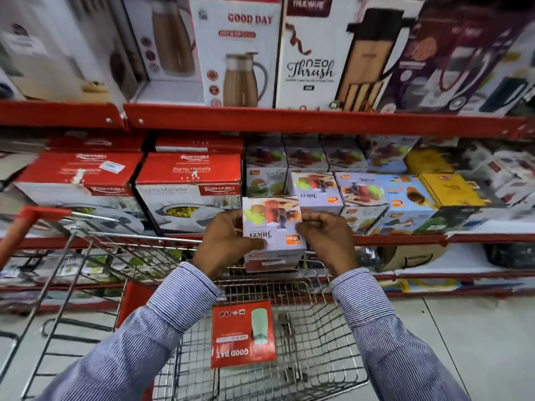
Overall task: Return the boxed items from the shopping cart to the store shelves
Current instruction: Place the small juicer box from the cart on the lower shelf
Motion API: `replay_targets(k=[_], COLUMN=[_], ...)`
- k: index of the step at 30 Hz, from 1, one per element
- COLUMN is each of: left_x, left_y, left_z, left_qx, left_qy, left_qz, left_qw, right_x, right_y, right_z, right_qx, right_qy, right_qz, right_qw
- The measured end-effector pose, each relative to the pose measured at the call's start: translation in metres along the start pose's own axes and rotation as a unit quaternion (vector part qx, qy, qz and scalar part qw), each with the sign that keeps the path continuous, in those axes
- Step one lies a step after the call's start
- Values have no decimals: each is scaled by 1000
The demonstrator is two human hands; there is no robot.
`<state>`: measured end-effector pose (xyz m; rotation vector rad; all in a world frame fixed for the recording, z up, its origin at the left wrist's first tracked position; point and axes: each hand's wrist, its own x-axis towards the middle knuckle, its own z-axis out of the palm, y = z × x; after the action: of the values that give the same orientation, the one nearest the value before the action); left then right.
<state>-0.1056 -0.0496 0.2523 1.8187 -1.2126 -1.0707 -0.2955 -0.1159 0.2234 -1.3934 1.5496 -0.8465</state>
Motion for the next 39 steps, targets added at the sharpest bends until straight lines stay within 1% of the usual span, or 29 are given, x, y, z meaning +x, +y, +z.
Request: replay_targets(k=[3,6,10,14,19,22,29,32,34,37,39], left_x=[4,9,14,20,31,38,68,75,77,78,78], left_y=[2,-1,-2,-8,-17,-23,-52,-57,-57,-52,-50], left_z=[-6,-6,0,9,21,29,42,45,46,48,50], left_qx=[21,28,43,69,78,83,148,141,134,129,132], left_qy=[2,24,44,67,117,120,142,150,170,198,200], left_qz=[9,16,31,67,110,110,90,85,91,101,98], left_qw=[1000,999,998,993,984,983,975,975,972,966,966], right_x=[5,10,19,28,42,50,69,73,75,77,78], right_y=[-9,-13,-13,-11,-2,2,8,7,5,-1,-5], right_z=[2,4,6,7,11,16,26,30,33,36,39], right_qx=[2,-27,-35,-30,-20,-18,-59,-72,-85,-122,-144], right_qy=[-12,-21,-29,-25,-22,-15,-10,-4,0,2,-2], right_qz=[-8,-20,-39,-38,-46,-53,-47,-47,-48,-57,-51], right_qw=[1000,999,998,999,998,998,997,996,995,991,988])
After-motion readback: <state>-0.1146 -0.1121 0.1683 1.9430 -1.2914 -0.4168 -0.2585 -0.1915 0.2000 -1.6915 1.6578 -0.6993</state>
